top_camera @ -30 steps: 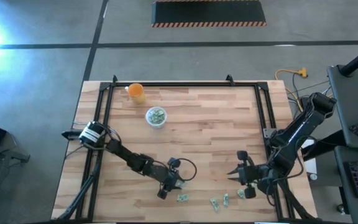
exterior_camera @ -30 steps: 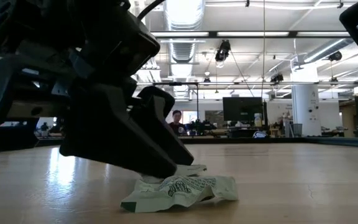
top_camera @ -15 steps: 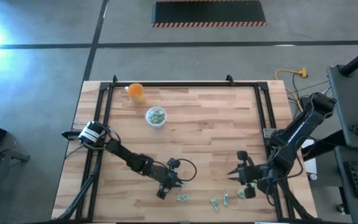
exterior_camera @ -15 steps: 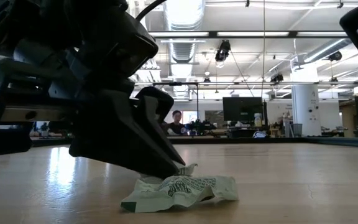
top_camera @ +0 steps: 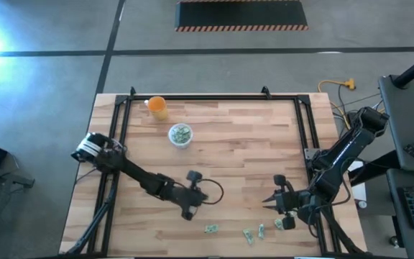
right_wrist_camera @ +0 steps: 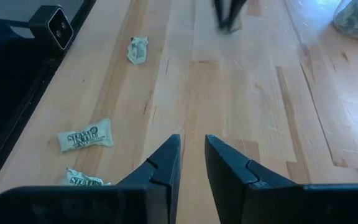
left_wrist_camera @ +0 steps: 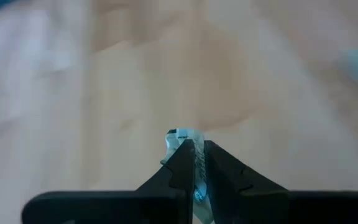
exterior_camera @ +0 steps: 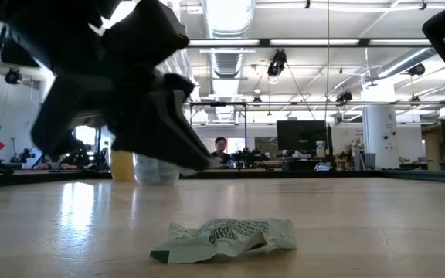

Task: Pick and place Stevia / Truvia into bins
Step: Put the stevia packet into the transparent container

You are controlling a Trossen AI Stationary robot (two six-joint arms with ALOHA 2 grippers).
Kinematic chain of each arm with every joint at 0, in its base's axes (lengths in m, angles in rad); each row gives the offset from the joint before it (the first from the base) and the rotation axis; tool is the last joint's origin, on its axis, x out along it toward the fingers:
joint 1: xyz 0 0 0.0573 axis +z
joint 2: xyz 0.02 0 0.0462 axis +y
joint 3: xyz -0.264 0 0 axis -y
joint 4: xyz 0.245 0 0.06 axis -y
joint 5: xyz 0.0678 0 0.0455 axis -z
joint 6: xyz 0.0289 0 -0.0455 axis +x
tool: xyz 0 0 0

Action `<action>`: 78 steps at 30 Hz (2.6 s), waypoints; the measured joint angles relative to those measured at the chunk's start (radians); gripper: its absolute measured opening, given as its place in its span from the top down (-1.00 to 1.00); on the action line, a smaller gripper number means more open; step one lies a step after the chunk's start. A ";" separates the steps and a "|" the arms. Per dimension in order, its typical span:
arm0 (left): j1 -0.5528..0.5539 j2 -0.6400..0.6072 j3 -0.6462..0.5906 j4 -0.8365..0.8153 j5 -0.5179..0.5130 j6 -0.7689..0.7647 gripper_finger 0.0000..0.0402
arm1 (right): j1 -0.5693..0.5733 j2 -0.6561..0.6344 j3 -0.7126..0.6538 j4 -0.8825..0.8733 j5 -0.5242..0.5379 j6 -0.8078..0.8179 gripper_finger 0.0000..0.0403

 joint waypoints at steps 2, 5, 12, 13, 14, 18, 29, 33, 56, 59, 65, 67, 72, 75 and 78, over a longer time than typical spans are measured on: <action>0.003 -0.051 0.001 -0.083 -0.089 0.023 0.94 | 0.000 0.000 0.000 0.000 0.000 0.000 0.68; 0.013 -0.142 0.001 -0.233 -0.256 0.041 0.94 | 0.000 0.000 0.000 0.003 0.000 0.000 0.68; 0.064 -0.354 0.001 -0.515 -0.465 0.033 0.94 | 0.000 0.000 -0.016 0.029 0.000 0.000 0.68; 0.077 -0.381 0.001 -0.535 -0.465 0.033 0.94 | 0.000 0.000 -0.020 0.037 0.000 0.000 0.68; 0.091 -0.404 0.001 -0.551 -0.466 0.032 0.94 | 0.000 0.000 -0.026 0.049 0.000 0.000 0.69; 0.169 -0.483 -0.007 -0.588 -0.468 0.044 0.94 | 0.000 0.000 -0.058 0.100 0.000 0.000 0.68; 0.484 -0.535 -0.123 -0.548 -0.211 0.096 0.94 | 0.000 -0.001 -0.078 0.134 -0.001 0.000 0.67; 0.555 -0.530 -0.156 -0.484 -0.107 0.113 0.94 | 0.000 -0.002 -0.078 0.134 -0.001 0.000 0.68; 0.674 -0.530 -0.220 -0.373 0.176 0.193 0.93 | 0.000 -0.002 -0.077 0.135 -0.001 -0.005 0.69; 0.674 -0.530 -0.221 -0.371 0.175 0.194 0.92 | 0.000 -0.002 -0.077 0.135 -0.001 -0.005 0.68; 0.674 -0.530 -0.220 -0.372 0.175 0.197 0.62 | 0.000 -0.002 -0.077 0.135 -0.001 -0.005 0.68; 0.674 -0.530 -0.219 -0.371 0.172 0.196 0.49 | 0.000 -0.002 -0.077 0.135 -0.001 -0.005 0.69; 0.674 -0.550 -0.218 -0.372 0.167 0.188 0.22 | 0.000 -0.002 -0.077 0.135 -0.002 -0.004 0.71; 0.669 -0.575 -0.218 -0.377 0.180 0.165 0.13 | 0.000 -0.002 -0.077 0.135 -0.009 -0.003 0.70; 0.666 -0.602 -0.218 -0.409 0.202 0.161 0.10 | 0.000 -0.002 -0.077 0.135 -0.011 -0.003 0.69</action>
